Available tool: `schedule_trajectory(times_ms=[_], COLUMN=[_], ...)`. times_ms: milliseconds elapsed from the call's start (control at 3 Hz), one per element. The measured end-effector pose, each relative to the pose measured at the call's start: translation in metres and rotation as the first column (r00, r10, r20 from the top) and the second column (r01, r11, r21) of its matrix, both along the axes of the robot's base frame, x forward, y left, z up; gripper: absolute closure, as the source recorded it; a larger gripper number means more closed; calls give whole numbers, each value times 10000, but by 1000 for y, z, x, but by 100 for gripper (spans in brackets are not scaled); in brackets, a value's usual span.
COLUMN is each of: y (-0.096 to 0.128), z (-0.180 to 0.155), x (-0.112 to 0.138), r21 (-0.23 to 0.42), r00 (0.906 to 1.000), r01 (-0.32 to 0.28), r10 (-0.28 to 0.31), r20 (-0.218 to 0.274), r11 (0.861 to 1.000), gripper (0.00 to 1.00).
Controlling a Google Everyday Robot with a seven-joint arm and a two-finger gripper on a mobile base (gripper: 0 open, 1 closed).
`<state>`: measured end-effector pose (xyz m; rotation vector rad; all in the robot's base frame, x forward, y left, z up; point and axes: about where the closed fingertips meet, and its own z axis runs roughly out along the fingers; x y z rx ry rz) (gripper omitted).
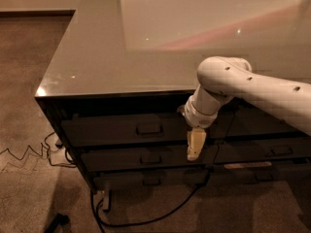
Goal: Open top drawer
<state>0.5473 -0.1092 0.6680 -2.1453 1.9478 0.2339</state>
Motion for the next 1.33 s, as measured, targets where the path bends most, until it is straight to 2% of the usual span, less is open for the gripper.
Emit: schedule_trajectory(times_ms=[333, 667, 1000, 1333], y=[-5, -6, -2, -3], z=[-18, -18, -23, -29], x=[6, 14, 17, 11], r21=[-1, 104, 40, -153], r00=[9987, 9979, 9984, 9983], r01=[433, 618, 507, 361], r10=[-433, -616, -506, -368], r20=[-252, -185, -261, -459], r11=[9991, 9980, 9987, 9992], gripper=[0, 0, 14, 38])
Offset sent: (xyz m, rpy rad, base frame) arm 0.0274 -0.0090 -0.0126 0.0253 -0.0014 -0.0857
